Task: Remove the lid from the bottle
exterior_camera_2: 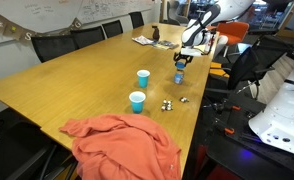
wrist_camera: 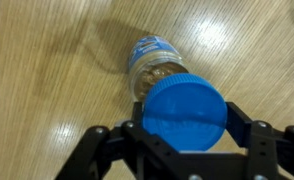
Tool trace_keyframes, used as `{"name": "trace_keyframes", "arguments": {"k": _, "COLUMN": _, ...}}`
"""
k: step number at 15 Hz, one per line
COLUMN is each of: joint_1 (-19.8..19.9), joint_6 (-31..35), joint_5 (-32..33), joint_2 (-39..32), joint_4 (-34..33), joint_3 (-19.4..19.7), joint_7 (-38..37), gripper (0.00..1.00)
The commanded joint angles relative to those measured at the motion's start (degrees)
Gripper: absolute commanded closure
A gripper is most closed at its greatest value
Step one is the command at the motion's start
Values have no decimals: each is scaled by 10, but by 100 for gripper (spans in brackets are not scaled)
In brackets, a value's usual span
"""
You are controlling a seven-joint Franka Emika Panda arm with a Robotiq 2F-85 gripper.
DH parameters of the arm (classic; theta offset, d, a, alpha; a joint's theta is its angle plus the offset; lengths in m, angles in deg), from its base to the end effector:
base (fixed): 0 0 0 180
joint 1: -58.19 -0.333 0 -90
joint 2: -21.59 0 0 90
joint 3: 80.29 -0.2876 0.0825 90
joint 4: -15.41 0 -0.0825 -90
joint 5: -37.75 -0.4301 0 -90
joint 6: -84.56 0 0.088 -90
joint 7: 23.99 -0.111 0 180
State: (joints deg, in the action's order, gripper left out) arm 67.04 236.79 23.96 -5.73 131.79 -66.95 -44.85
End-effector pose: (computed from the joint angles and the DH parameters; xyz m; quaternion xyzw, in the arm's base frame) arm 0.5817 -0.2463 0.1643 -0.8925 0.4429 -0.0846 0.0118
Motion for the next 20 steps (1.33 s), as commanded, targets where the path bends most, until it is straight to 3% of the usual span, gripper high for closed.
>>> {"name": "trace_keyframes", "arguments": {"k": 1, "joint_1": 5, "joint_6": -23, "joint_5": -7, "joint_2": 28, "joint_4": -6, "joint_3": -5, "joint_7": -12, "gripper": 45}}
{"name": "trace_keyframes", "arguments": {"k": 10, "joint_1": 35, "joint_6": -29, "joint_5": -95, "joint_2": -63, "joint_4": -139, "joint_3": -65, "joint_7": -10, "gripper": 45}}
{"name": "trace_keyframes", "arguments": {"k": 20, "joint_1": 27, "joint_6": -158, "joint_5": -76, "joint_2": -253, "joint_4": -403, "joint_3": -57, "joint_7": -96, "gripper": 45}}
